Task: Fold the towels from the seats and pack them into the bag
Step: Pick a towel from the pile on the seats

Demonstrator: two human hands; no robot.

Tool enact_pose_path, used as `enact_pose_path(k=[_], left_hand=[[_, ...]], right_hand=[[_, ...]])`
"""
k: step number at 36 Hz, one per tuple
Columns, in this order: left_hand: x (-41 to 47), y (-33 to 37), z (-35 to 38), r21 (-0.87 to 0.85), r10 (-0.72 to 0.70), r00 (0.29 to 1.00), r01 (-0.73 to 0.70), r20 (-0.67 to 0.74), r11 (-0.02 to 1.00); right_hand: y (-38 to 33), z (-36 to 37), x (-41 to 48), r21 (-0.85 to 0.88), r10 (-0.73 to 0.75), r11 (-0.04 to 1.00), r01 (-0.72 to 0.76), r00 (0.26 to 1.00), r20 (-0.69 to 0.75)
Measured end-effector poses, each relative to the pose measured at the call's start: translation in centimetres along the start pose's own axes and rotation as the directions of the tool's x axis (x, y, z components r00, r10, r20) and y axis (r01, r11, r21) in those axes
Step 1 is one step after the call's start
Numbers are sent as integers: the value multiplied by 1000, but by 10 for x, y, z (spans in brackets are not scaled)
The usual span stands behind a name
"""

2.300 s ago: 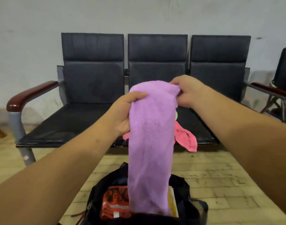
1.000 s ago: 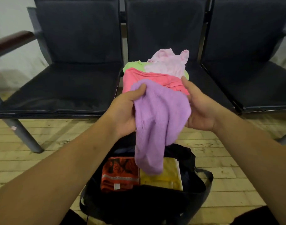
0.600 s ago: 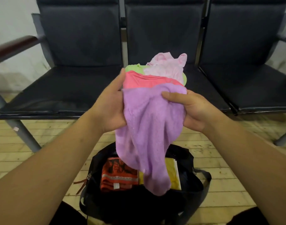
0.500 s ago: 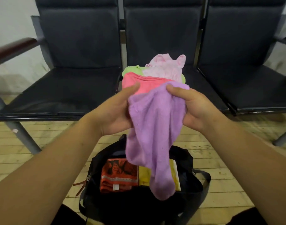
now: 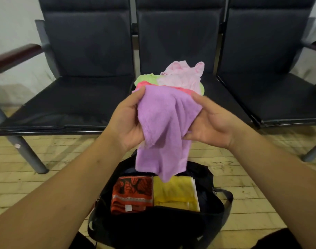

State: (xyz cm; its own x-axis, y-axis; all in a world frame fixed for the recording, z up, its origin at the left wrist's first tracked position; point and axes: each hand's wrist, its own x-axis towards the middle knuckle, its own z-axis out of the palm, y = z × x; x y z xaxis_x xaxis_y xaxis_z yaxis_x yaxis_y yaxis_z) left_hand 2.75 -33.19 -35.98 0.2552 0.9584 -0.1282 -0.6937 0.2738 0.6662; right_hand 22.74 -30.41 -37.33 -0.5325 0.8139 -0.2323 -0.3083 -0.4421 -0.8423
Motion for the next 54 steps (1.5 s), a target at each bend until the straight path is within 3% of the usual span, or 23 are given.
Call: enact_pose_path(k=[5, 10, 13, 16, 20, 23, 26, 30, 34, 42, 50, 54], left_hand=[[-1, 5, -1, 53, -7, 998, 10, -61, 999], [3, 12, -10, 389, 120, 974, -36, -193, 920], [7, 17, -19, 443, 155, 968, -52, -199, 895], [8, 20, -22, 508, 144, 977, -44, -160, 860], [8, 21, -21, 468, -8, 1000, 13, -13, 884], [7, 18, -20, 500, -32, 998, 51, -47, 865], [9, 15, -21, 542, 34, 993, 31, -110, 840], [13, 20, -23, 501, 147, 967, -24, -208, 865], [11, 26, -25, 629, 218, 966, -86, -137, 773], [13, 28, -27, 635, 296, 948, -158, -116, 756], [12, 30, -27, 796, 368, 924, -140, -109, 589], [13, 31, -27, 813, 407, 903, -129, -141, 568]], right_hand=[[3, 4, 4, -70, -25, 997, 21, 998, -61], [-6, 1, 8, -56, -145, 989, 137, 971, -188], [-5, -4, 10, -177, -215, 969, 170, 936, -278], [-5, -1, 11, -135, -233, 970, 202, 930, -284], [-1, 5, 13, 57, -203, 973, 223, 948, -244], [6, 4, 14, 25, -181, 980, 196, 943, -278], [5, 3, 13, -96, -259, 966, 240, 886, -384], [0, -4, 11, -207, -390, 919, 336, 846, -362], [-1, -5, 10, -245, -454, 887, 391, 830, -324], [-4, 1, 8, -407, -481, 851, 333, 804, -349], [-4, -3, 7, -473, -508, 825, 309, 773, -381], [-7, -9, 7, -503, -522, 812, 295, 753, -401]])
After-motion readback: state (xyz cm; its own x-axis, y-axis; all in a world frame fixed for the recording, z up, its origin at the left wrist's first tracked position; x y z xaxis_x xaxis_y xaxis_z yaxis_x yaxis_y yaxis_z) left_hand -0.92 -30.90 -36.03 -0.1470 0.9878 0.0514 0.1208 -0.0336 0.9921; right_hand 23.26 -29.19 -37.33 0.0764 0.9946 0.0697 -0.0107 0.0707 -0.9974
